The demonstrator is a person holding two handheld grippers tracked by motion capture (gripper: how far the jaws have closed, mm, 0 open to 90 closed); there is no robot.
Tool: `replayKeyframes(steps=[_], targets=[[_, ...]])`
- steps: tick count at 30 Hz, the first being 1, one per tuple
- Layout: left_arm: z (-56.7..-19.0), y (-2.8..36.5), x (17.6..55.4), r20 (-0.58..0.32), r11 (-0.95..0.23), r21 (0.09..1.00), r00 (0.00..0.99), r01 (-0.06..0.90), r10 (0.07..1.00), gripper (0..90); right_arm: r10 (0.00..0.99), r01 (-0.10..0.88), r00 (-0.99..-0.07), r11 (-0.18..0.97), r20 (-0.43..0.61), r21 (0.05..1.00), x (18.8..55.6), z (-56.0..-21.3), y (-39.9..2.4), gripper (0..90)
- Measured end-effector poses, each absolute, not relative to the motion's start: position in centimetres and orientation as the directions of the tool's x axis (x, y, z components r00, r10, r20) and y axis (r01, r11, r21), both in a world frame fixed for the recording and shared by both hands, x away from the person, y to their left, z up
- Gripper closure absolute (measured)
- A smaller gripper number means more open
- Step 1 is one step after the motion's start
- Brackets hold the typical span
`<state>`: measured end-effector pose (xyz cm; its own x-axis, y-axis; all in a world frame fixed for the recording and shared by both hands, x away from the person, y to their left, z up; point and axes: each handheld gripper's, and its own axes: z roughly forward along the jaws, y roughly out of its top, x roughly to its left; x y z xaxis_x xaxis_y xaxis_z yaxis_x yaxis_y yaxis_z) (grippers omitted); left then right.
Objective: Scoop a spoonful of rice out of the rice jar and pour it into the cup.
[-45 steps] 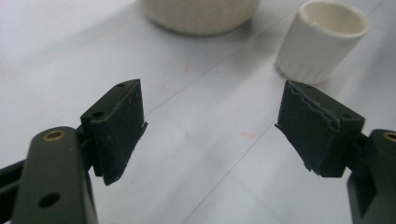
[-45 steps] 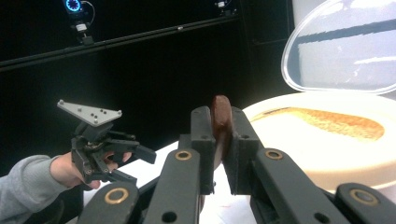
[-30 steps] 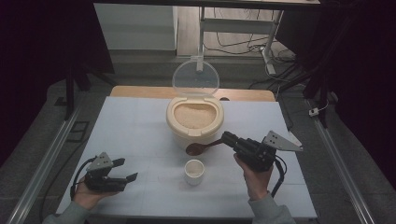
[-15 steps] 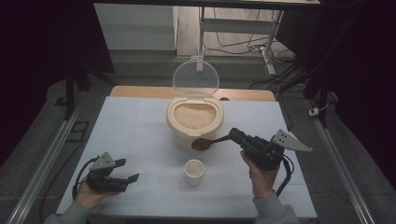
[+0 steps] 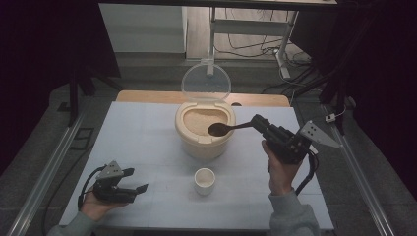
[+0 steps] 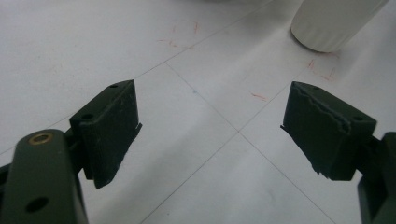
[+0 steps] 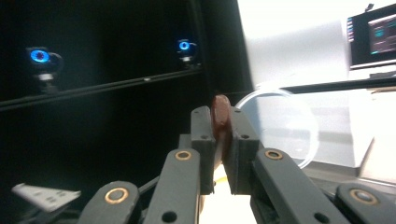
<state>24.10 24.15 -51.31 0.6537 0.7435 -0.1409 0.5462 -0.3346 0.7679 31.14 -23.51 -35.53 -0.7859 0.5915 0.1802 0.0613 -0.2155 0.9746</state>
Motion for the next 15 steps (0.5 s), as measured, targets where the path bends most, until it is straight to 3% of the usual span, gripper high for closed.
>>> replayKeyframes(steps=[6, 15], targets=[[-51.4, 24.1, 24.2, -0.142, -0.338, 0.765, 0.656, 0.548, 0.742, 18.1, 0.648, 0.067, -0.739, -0.201, 0.184, 0.977, 33.4, -34.9, -23.0, 83.1], [-51.5, 23.9, 24.3, -0.149, -0.342, 0.757, 0.657, 0.557, 0.739, 17.5, 0.746, 0.058, -0.663, -0.039, 0.067, 0.998, 35.9, -34.7, -20.8, 83.1]])
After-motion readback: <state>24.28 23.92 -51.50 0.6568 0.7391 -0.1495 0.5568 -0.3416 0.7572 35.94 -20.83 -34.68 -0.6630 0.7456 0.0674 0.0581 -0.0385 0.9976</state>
